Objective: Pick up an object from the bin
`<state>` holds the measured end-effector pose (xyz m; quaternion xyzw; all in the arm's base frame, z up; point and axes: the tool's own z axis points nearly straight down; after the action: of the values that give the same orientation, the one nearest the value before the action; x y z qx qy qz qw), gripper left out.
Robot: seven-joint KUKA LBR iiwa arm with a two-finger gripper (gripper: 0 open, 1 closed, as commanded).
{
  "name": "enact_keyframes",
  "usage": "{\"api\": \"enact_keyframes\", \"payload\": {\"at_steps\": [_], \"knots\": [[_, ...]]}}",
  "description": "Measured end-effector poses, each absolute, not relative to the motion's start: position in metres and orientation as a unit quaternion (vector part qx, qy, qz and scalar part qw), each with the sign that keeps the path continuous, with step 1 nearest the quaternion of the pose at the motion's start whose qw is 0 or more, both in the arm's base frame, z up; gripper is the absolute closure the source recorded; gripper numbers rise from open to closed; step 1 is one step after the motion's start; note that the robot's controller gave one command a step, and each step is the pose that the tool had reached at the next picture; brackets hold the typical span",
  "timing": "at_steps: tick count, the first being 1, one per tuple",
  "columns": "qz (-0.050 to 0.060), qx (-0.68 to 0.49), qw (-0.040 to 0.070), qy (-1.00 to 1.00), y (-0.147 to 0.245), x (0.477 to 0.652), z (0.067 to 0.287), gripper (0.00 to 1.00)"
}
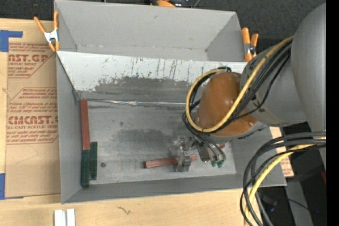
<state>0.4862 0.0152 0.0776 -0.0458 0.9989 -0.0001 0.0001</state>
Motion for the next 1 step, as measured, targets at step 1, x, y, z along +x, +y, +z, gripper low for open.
{"api": "enact_keyframes", "payload": {"at_steps": [1], "knots": [[0.0, -0.046, 0.003, 0.999, 0.0155, 0.4876, 0.1399, 1.0]]}}
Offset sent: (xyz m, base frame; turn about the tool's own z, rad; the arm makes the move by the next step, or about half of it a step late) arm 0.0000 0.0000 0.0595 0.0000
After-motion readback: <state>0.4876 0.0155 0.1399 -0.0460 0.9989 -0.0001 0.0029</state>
